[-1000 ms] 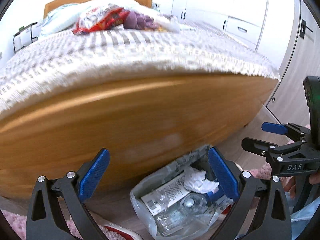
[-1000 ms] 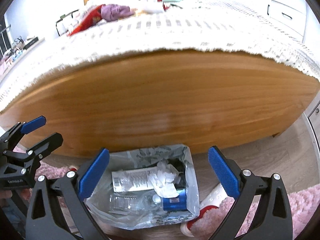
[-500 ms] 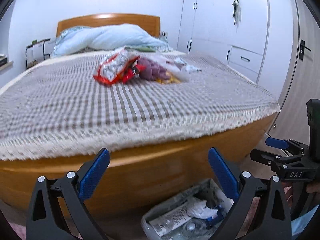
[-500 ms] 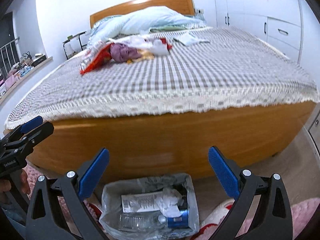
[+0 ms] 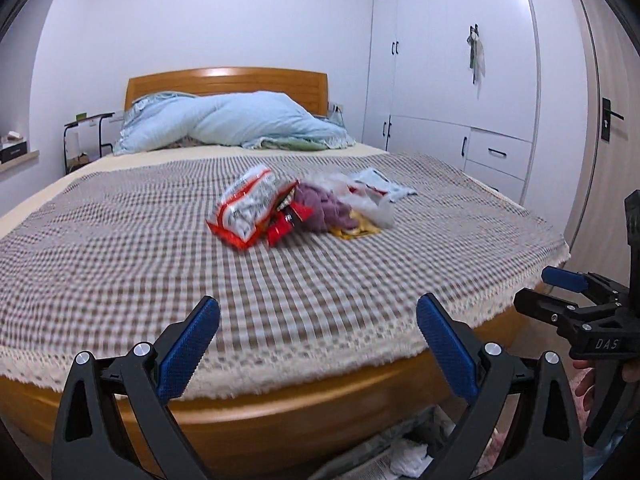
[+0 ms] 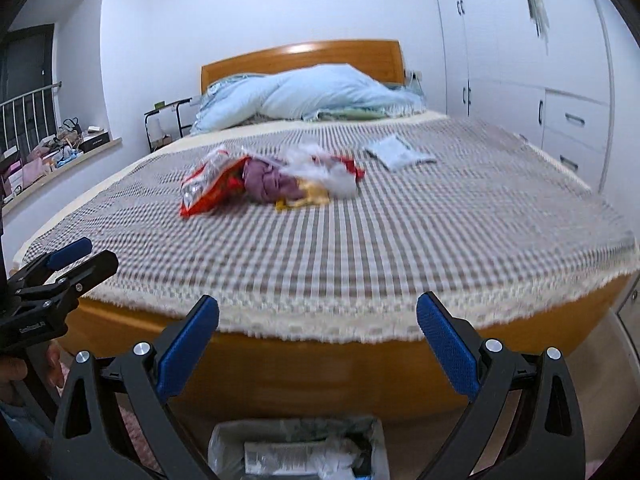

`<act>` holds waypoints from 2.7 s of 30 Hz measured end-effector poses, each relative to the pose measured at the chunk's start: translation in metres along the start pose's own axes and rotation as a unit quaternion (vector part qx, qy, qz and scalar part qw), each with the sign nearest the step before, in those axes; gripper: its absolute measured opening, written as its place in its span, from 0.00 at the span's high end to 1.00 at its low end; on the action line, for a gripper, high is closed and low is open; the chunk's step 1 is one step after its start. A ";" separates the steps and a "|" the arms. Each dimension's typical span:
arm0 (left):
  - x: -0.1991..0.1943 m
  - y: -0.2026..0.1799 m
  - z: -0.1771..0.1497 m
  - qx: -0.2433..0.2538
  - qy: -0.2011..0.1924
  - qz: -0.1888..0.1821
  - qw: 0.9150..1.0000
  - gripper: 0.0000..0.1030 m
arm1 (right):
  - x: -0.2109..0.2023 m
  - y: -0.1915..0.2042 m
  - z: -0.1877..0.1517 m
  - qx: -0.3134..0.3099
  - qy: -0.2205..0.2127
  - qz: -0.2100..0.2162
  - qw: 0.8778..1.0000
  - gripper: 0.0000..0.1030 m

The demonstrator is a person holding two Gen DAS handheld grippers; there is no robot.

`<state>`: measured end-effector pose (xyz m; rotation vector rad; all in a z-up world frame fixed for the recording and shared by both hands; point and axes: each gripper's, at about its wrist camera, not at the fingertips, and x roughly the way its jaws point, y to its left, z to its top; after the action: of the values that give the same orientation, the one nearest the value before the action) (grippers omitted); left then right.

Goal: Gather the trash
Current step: 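Move the open left tool toward the red-white snack wrapper on the bed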

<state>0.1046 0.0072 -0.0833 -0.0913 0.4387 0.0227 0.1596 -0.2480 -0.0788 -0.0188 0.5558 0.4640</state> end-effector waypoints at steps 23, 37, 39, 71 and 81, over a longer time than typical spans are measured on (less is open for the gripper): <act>0.044 0.009 0.051 -0.011 -0.058 0.017 0.998 0.07 | 0.031 0.008 0.061 -0.051 -0.109 -0.022 0.993 0.08; 0.084 0.035 0.078 -0.057 -0.077 0.019 0.995 0.07 | 0.079 -0.014 0.089 -0.043 -0.131 -0.036 0.990 0.08; 0.090 0.043 0.081 -0.074 -0.074 0.012 0.994 0.07 | 0.081 -0.016 0.092 -0.043 -0.132 -0.036 0.990 0.08; 0.124 0.053 0.062 -0.069 -0.030 -0.006 0.997 0.07 | 0.102 -0.002 0.083 -0.037 -0.106 -0.094 0.989 0.08; 0.130 0.057 0.064 -0.069 -0.015 0.006 0.997 0.07 | 0.116 -0.006 0.080 -0.032 -0.072 -0.109 0.991 0.08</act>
<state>0.2467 0.0701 -0.0859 -0.2245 0.4076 0.0672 0.2897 -0.1931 -0.0708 -0.1056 0.3906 0.2663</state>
